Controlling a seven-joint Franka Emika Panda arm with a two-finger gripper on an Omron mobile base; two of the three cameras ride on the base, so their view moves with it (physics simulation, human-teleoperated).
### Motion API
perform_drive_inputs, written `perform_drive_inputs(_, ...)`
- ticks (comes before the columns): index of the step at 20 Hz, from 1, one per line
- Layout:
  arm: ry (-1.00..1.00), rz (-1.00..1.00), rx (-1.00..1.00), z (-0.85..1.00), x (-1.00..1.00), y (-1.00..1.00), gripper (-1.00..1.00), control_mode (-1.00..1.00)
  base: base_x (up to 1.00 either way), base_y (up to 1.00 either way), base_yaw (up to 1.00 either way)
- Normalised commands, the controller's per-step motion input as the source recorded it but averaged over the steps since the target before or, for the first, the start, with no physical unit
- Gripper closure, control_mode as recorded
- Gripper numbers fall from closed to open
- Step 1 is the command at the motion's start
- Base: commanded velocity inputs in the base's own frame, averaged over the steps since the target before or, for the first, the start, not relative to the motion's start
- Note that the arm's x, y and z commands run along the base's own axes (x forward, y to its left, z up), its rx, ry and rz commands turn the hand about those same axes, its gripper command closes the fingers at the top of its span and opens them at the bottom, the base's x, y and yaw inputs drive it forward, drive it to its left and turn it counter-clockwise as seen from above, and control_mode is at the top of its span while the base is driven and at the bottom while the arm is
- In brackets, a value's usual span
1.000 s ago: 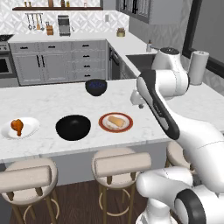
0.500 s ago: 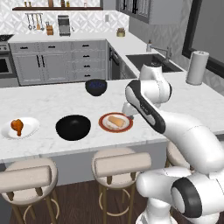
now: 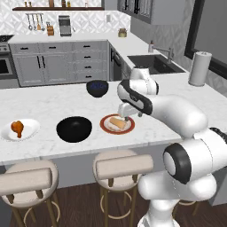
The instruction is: Pick the chicken drumstick and squash from their plates and place them in the bowl. Then put the bowl in the fridge.
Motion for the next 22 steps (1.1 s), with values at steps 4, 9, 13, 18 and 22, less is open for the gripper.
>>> perform_drive_inputs(4, 0.00, 0.02, -0.04, -0.65, 0.40, 0.22, -1.00, -1.00, 0.00, 0.00, 0.00)
perform_drive_inputs(9, 0.00, 0.00, 0.00, -0.26, 0.45, 0.00, -1.00, -1.00, 0.00, 0.00, 0.00)
perform_drive_inputs(13, 0.00, 0.00, 0.00, -0.25, 0.34, 0.00, -1.00, -1.00, 0.00, 0.00, 0.00)
perform_drive_inputs(18, -0.02, 0.00, 0.00, -0.35, 0.30, 0.00, -1.00, -1.00, 0.00, 0.00, 0.00)
perform_drive_inputs(22, 0.00, 0.00, 0.00, -0.29, 0.44, -0.04, -1.00, -1.00, 0.00, 0.00, 0.00)
